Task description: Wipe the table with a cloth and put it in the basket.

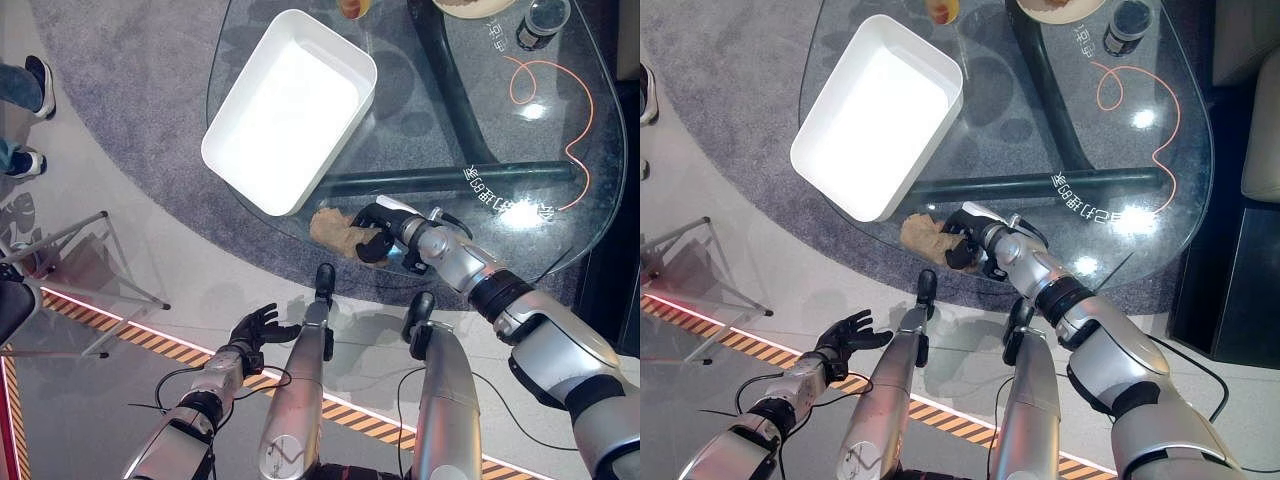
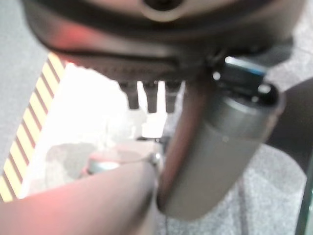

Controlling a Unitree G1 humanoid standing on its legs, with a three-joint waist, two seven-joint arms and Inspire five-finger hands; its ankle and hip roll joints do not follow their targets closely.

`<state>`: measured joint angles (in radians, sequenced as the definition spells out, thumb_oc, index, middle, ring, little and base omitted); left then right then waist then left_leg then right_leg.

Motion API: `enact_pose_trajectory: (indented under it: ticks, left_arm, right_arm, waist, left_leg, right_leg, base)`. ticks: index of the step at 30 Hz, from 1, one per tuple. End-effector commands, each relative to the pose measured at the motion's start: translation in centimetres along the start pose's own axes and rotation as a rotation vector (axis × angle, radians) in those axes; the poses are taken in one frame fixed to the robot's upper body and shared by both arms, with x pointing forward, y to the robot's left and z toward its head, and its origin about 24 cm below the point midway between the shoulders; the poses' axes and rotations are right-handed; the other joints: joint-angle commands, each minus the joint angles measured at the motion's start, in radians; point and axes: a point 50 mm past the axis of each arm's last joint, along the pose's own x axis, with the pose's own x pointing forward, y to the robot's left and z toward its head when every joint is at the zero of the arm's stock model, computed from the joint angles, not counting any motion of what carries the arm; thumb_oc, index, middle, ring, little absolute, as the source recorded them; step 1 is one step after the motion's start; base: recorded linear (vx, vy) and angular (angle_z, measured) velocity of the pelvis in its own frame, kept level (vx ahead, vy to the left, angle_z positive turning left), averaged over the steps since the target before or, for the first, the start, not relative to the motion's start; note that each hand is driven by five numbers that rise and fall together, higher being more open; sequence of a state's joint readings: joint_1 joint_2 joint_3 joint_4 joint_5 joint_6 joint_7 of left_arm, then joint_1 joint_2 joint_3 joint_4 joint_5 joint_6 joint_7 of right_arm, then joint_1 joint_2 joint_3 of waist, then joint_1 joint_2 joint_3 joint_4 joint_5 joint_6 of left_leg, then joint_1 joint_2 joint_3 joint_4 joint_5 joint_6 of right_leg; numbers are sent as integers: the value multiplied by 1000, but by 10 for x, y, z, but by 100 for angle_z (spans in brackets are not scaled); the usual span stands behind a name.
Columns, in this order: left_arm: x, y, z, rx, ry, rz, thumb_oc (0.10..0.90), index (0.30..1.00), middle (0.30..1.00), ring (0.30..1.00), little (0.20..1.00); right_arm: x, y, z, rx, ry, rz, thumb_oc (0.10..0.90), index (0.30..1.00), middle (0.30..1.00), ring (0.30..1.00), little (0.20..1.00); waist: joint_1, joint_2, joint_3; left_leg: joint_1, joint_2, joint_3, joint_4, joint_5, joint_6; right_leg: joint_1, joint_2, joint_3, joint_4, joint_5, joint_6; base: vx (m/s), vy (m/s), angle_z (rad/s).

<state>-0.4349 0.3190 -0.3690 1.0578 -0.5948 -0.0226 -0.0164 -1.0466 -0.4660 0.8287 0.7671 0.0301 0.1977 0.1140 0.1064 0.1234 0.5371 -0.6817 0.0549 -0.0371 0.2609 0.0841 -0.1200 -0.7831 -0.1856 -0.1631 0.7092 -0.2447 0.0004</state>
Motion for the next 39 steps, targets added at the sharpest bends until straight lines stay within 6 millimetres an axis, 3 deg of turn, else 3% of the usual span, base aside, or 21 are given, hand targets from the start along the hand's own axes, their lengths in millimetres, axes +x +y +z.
enact_pose_trajectory:
  ticks: [1,10,15,29,30,34,39]
  left_arm:
    - [-1,8,1,23,-1,21,800,900,900,900,900]
    - [-2,9,-4,4,-1,33,800,900,900,900,900]
    - [-2,11,-5,-4,-3,34,800,900,900,900,900]
    - [-5,21,-6,-6,-2,45,800,900,900,900,900]
    - [-6,23,-7,-5,-2,47,800,900,900,900,900]
    - [-6,26,-6,-1,-6,57,800,900,900,900,900]
    - [-7,30,-6,4,-2,69,800,900,900,900,900]
  right_arm:
    - [-3,-39,18,29,-64,-260,100,300,300,300,200]
    - [-27,-104,-12,220,49,-774,100,300,300,300,200]
    - [-39,-121,-29,259,123,-921,100,300,300,300,200]
    - [-75,-138,-105,436,403,-1145,100,300,300,300,200]
    - [-87,-136,-126,501,489,-1202,100,300,300,300,200]
    - [-112,-132,-161,496,666,-1299,100,300,300,300,200]
    - [-124,-123,-181,575,742,-1324,100,300,300,300,200]
  waist:
    - [-5,2,-17]
    - [-10,6,-17]
    - [-13,7,-17]
    - [-14,1,-17]
    - [-14,0,-17]
    - [-15,-8,-17]
    - [-16,-11,-17]
  left_leg:
    - [-8,-80,71,128,-69,74]
    - [-24,-71,66,144,-81,83]
    - [-27,-72,62,146,-86,88]
    - [-33,-68,58,159,-101,97]
    - [-34,-68,56,163,-105,100]
    - [-44,-68,50,168,-109,106]
    - [-46,-67,48,170,-114,109]
  right_leg:
    - [42,45,-13,-203,178,24]
    - [23,48,-8,-180,177,29]
    - [17,52,-4,-176,175,29]
    - [18,54,-5,-172,170,32]
    - [17,55,-4,-170,170,32]
    - [13,58,-7,-171,175,37]
    - [11,58,-7,-168,174,39]
  base:
    - [0,0,0]
    - [0,0,0]
    - [0,0,0]
    - [0,0,0]
    - [0,0,0]
    - [-8,-38,2]
    - [-2,-21,4]
